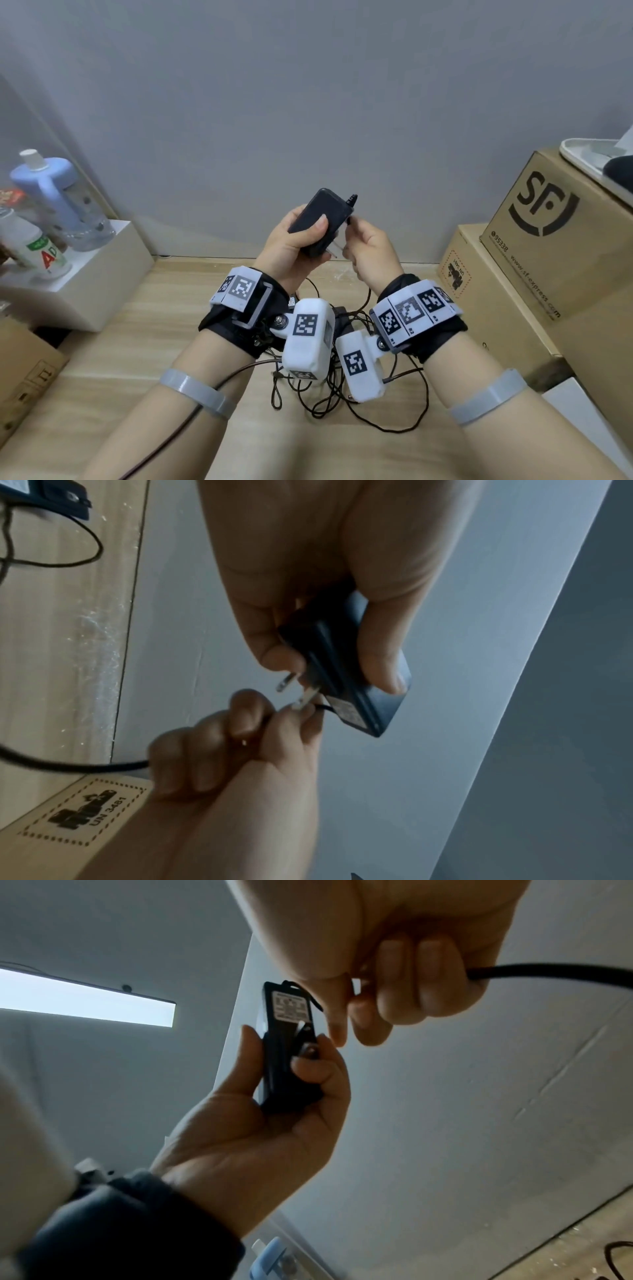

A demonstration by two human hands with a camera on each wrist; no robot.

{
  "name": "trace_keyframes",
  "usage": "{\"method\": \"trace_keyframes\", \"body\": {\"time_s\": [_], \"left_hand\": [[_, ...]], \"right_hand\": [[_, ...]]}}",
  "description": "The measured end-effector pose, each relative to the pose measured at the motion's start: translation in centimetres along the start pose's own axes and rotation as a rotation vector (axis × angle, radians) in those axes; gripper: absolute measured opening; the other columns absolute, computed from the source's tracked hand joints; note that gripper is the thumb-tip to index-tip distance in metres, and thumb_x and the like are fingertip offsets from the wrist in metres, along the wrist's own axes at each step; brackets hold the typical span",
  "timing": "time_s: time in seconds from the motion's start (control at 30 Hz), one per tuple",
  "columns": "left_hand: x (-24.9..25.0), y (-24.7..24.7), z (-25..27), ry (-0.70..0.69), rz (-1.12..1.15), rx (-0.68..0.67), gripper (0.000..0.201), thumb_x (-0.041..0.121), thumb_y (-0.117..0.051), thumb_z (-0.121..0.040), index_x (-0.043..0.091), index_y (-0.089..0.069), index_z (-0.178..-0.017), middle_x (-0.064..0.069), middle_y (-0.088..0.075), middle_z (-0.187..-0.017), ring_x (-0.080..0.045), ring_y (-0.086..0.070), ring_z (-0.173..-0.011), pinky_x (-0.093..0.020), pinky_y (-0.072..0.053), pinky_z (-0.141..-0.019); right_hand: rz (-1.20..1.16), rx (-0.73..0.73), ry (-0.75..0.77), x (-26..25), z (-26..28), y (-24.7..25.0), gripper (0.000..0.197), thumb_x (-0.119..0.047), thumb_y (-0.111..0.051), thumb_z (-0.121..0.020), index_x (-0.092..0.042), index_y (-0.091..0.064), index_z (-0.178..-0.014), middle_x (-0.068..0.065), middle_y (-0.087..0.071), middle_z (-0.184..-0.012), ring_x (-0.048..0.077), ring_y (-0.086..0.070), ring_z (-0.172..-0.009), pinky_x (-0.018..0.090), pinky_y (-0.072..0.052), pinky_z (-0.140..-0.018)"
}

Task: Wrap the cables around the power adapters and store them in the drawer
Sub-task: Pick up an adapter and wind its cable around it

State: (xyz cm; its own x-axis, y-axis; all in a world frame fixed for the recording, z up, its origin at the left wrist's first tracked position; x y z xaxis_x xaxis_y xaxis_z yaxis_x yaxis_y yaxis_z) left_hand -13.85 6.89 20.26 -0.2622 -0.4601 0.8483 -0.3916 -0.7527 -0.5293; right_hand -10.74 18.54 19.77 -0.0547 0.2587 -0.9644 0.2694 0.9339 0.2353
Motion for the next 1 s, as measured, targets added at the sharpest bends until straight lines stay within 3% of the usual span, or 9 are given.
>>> {"method": "trace_keyframes", "body": {"time_s": [0.13, 0.27, 0.37, 0.47, 0.6, 0.7, 0.8, 0.9, 1.0], "left_hand": [[0.3, 0.2, -0.4, -0.058, -0.052, 0.024, 0.029, 0.016, -0.063, -0.070, 0.020, -0.051, -0.096, -0.001, -0.059, -0.089, -0.014, -0.057, -0.080, -0.021, -0.047, -0.055], [0.3, 0.0, -0.7, -0.083, -0.084, 0.003, 0.027, 0.014, -0.063, -0.070, 0.020, -0.051, -0.094, -0.002, -0.060, -0.089, -0.015, -0.058, -0.078, -0.020, -0.047, -0.054], [0.4, -0.2, -0.8, -0.092, -0.094, -0.020, 0.026, 0.013, -0.062, -0.070, 0.019, -0.051, -0.093, -0.003, -0.059, -0.088, -0.015, -0.059, -0.074, -0.021, -0.048, -0.056], [0.3, -0.3, -0.8, -0.103, -0.112, -0.045, 0.025, 0.010, -0.063, -0.070, 0.018, -0.052, -0.092, -0.001, -0.060, -0.085, -0.011, -0.062, -0.069, -0.023, -0.052, -0.062], [0.4, -0.4, -0.7, -0.121, -0.182, -0.051, 0.027, 0.010, -0.065, -0.068, 0.017, -0.051, -0.090, -0.001, -0.057, -0.084, -0.009, -0.062, -0.065, -0.025, -0.053, -0.059], [0.5, -0.6, -0.7, -0.147, -0.294, -0.025, 0.032, 0.009, -0.067, -0.066, 0.020, -0.050, -0.090, -0.001, -0.055, -0.085, -0.010, -0.058, -0.062, -0.023, -0.050, -0.053], [0.6, -0.5, -0.8, -0.212, -0.469, 0.011, 0.038, -0.001, -0.071, -0.073, 0.018, -0.047, -0.094, 0.000, -0.053, -0.086, -0.010, -0.053, -0.066, -0.018, -0.048, -0.056], [0.4, 0.0, -1.1, -0.247, -0.621, 0.040, 0.037, -0.007, -0.065, -0.078, 0.011, -0.042, -0.100, 0.002, -0.050, -0.085, -0.009, -0.051, -0.069, -0.013, -0.047, -0.058], [0.4, 0.9, -1.5, -0.172, -0.743, 0.041, 0.035, -0.009, -0.065, -0.077, 0.011, -0.044, -0.096, -0.001, -0.051, -0.083, -0.009, -0.050, -0.059, -0.013, -0.043, -0.048]], "right_hand": [[0.110, -0.117, -0.069, -0.3, 0.5, -0.7, 0.023, -0.016, -0.031, -0.098, -0.023, -0.052, -0.098, -0.005, -0.037, -0.057, 0.000, -0.035, -0.029, 0.010, -0.027, -0.035], [0.126, -0.170, -0.127, -0.6, 0.5, -0.4, 0.030, -0.016, -0.028, -0.099, -0.031, -0.049, -0.082, 0.000, -0.038, -0.057, 0.001, -0.032, -0.032, 0.014, -0.027, -0.038], [0.115, -0.229, -0.206, -0.4, 0.7, -0.4, 0.024, -0.018, -0.028, -0.099, -0.025, -0.051, -0.094, 0.001, -0.038, -0.057, 0.009, -0.027, -0.041, 0.019, -0.023, -0.040], [0.106, -0.307, -0.253, -0.5, 1.2, -0.7, 0.022, -0.020, -0.031, -0.100, -0.013, -0.051, -0.105, 0.001, -0.039, -0.057, 0.008, -0.025, -0.039, 0.021, -0.020, -0.041], [0.194, -0.343, -0.236, -0.6, 1.4, -0.7, 0.021, -0.019, -0.031, -0.099, -0.015, -0.052, -0.099, 0.000, -0.040, -0.057, 0.011, -0.026, -0.046, 0.023, -0.022, -0.044], [0.182, -0.337, -0.284, -0.6, 1.5, -0.5, 0.022, -0.016, -0.034, -0.097, -0.010, -0.055, -0.097, -0.001, -0.040, -0.053, 0.010, -0.025, -0.042, 0.020, -0.021, -0.040], [0.119, -0.377, -0.355, -0.5, 1.9, -0.4, 0.026, -0.020, -0.037, -0.096, -0.009, -0.060, -0.091, -0.006, -0.038, -0.044, 0.008, -0.022, -0.038, 0.017, -0.019, -0.039], [0.158, -0.417, -0.239, -1.1, 2.2, -0.5, 0.030, -0.028, -0.044, -0.096, -0.016, -0.064, -0.077, -0.010, -0.038, -0.042, 0.005, -0.026, -0.036, 0.017, -0.022, -0.039], [0.272, -0.290, -0.017, -2.3, 1.8, 0.1, 0.027, -0.025, -0.057, -0.089, -0.023, -0.065, -0.063, -0.013, -0.053, -0.046, 0.002, -0.044, -0.049, 0.016, -0.035, -0.051]]}}
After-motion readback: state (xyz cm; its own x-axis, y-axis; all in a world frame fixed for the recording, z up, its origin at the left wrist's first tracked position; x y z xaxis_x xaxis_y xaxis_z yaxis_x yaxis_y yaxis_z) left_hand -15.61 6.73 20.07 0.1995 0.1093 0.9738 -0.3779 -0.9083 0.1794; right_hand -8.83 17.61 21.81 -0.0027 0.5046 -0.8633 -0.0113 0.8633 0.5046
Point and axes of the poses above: each hand's wrist, its own z-axis away from the middle knuckle, its own y-axis out of the back of the hand, x = y × z, the point moved 4 cm from there along -z, towards the middle knuckle
